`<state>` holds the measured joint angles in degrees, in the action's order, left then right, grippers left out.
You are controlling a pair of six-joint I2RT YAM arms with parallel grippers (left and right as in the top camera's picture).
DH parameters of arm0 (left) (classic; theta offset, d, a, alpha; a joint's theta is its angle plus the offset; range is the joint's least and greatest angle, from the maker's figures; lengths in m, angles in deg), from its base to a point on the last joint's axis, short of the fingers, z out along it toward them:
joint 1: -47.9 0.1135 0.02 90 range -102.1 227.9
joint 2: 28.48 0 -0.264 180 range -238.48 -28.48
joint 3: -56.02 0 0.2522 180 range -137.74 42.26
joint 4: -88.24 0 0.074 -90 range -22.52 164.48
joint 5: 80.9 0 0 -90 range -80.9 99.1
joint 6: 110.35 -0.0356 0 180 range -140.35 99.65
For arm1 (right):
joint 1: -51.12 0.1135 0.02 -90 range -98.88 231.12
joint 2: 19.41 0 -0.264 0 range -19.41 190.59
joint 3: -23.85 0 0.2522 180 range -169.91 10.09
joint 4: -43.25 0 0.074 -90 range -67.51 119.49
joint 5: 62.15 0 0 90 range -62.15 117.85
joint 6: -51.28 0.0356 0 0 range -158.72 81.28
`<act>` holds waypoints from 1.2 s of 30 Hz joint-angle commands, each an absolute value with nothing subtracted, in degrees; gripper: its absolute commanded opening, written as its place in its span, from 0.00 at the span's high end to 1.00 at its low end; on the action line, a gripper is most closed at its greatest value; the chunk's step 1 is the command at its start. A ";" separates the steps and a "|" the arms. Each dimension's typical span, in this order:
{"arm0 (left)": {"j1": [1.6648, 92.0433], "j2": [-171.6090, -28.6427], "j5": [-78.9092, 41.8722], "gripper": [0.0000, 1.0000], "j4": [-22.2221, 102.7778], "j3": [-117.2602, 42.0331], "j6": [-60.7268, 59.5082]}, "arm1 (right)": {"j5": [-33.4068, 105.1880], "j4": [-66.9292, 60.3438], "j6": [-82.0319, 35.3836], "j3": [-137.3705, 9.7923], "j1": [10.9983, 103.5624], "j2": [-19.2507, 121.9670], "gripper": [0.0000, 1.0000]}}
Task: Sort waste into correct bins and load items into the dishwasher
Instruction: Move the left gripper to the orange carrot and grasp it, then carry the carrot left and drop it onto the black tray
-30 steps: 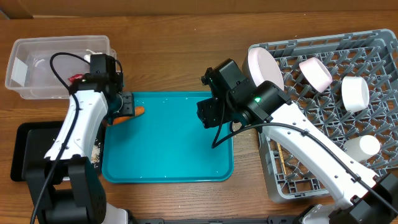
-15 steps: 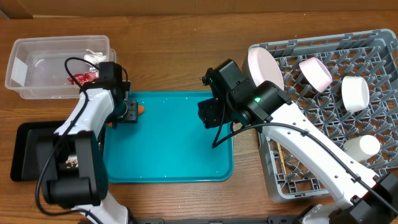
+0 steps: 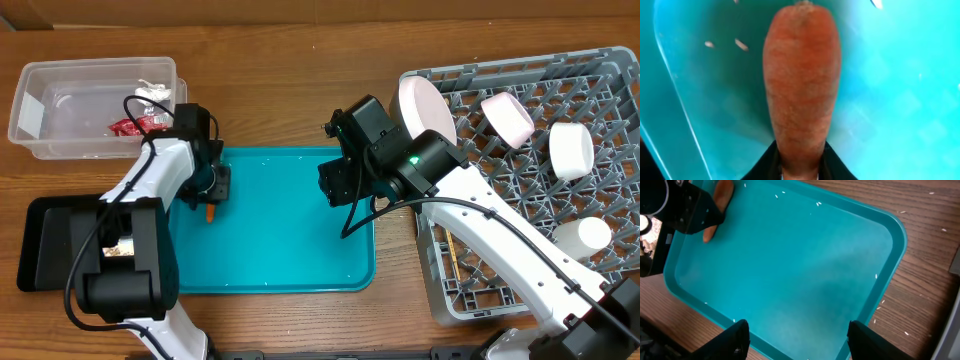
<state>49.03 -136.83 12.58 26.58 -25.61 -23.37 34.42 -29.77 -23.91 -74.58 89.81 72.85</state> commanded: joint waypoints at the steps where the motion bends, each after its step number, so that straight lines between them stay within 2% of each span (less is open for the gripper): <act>1: 48.94 -138.28 12.52 0.87 23.11 -29.13 -23.05 | 33.87 -29.88 -23.70 -75.47 89.73 72.99 0.34; 5: 48.94 -137.91 12.50 0.94 18.78 -32.15 -20.66 | 33.08 -30.30 -23.70 -75.47 89.73 72.99 0.34; 14: 49.05 -129.88 12.87 0.93 13.49 -33.24 -17.95 | 31.29 -31.74 -23.70 -75.49 89.62 72.99 0.34; 20: 50.91 -122.12 19.91 0.96 10.52 -33.22 -12.55 | 31.27 -31.96 -23.70 -75.49 89.62 72.99 0.34; 36: 74.23 -120.09 20.58 0.96 15.02 -29.15 3.73 | 30.24 -32.81 -23.70 -75.49 89.62 72.99 0.34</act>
